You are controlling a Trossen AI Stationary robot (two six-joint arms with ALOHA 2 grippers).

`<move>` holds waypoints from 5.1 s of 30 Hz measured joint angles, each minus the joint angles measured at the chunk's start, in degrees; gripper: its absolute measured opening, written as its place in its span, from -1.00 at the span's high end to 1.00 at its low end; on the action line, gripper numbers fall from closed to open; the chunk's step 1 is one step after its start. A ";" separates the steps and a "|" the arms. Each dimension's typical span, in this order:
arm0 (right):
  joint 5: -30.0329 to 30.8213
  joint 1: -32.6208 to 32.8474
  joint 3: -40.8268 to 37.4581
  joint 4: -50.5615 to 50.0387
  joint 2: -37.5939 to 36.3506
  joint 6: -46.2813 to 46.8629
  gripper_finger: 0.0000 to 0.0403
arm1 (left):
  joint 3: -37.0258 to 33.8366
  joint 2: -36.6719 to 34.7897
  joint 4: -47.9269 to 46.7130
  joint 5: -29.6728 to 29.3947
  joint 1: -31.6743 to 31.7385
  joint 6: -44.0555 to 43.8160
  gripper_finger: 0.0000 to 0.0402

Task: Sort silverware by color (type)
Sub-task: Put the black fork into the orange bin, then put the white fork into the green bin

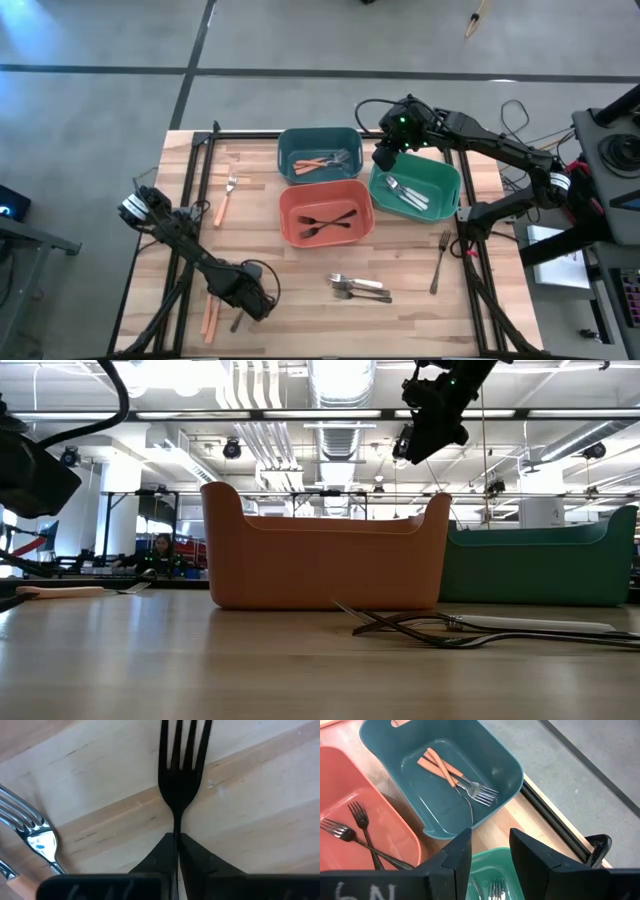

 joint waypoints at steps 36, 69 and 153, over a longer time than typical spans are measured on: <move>0.48 -0.02 -0.02 0.17 0.01 -0.51 0.39 | 15.31 -26.27 -12.32 -19.92 37.52 72.37 1.00; 0.61 -0.02 -0.07 0.17 -11.54 6.14 0.39 | 32.14 3.17 -5.50 3.12 51.49 117.30 1.00; -11.62 50.41 -0.92 -17.77 0.95 37.77 0.39 | 12.05 -30.91 17.37 -3.29 49.07 98.52 0.75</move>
